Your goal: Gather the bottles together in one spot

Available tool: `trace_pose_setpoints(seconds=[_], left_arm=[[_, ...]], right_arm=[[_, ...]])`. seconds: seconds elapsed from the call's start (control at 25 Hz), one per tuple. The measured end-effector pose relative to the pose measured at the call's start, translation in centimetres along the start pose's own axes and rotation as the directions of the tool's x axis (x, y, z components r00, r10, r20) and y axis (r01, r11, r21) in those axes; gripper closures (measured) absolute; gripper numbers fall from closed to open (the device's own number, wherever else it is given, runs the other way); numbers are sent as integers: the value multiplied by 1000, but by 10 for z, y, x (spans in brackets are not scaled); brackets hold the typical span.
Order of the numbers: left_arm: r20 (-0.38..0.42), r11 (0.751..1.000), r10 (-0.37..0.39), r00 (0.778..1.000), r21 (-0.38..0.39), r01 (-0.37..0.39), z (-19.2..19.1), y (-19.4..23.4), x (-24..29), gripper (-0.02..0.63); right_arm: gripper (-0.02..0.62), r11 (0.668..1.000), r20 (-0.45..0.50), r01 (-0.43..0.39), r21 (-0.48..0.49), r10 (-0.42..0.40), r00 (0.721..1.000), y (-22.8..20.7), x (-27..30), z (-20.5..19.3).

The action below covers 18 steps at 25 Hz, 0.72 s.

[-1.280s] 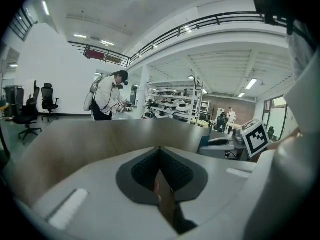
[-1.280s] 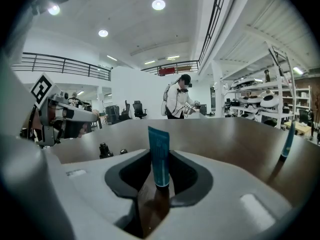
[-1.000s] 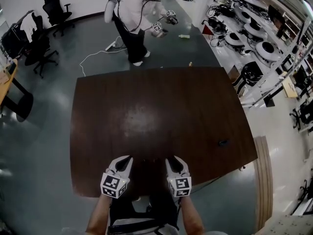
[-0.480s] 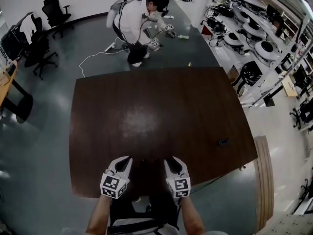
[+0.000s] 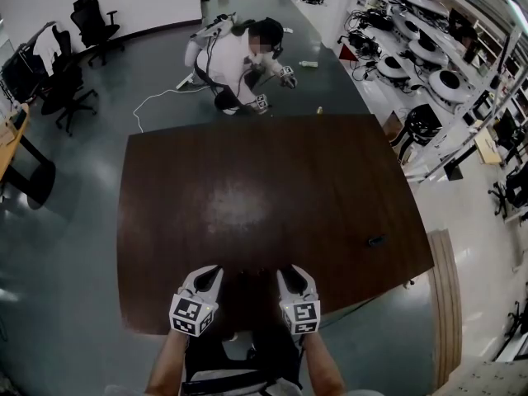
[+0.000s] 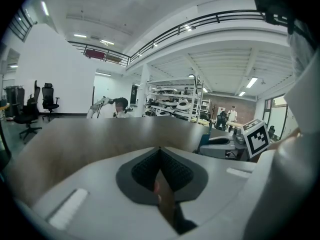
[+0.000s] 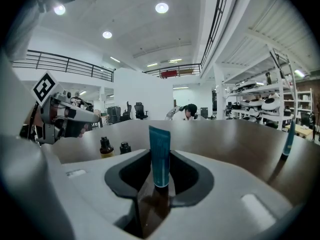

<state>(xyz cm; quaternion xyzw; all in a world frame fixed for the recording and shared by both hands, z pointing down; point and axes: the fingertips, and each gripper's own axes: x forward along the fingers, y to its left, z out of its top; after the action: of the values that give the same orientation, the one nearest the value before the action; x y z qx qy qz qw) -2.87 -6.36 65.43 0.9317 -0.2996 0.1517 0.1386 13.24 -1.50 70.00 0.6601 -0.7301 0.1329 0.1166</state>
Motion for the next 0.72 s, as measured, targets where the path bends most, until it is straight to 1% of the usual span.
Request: trace_pose_setpoints(seconds=[0.28, 0.4, 0.56, 0.72], left_arm=[[-1, 1000, -1, 1000, -3, 1, -2, 3, -1, 604], [-3, 1000, -3, 1000, -5, 3, -2, 4, -3, 604], [-17, 1000, -7, 1000, -6, 7, 2, 2, -5, 604], [-16, 1000, -14, 1000, -17, 14, 17, -1, -12, 604]], right_arm=[[472, 1000, 1, 17, 4, -17, 1000, -2, -1, -7], [437, 999, 10, 18, 27, -18, 1000, -1, -4, -8], [368, 999, 19, 20, 39, -21, 1000, 0, -12, 1], [364, 999, 1, 27, 40, -27, 1000, 1, -23, 15]])
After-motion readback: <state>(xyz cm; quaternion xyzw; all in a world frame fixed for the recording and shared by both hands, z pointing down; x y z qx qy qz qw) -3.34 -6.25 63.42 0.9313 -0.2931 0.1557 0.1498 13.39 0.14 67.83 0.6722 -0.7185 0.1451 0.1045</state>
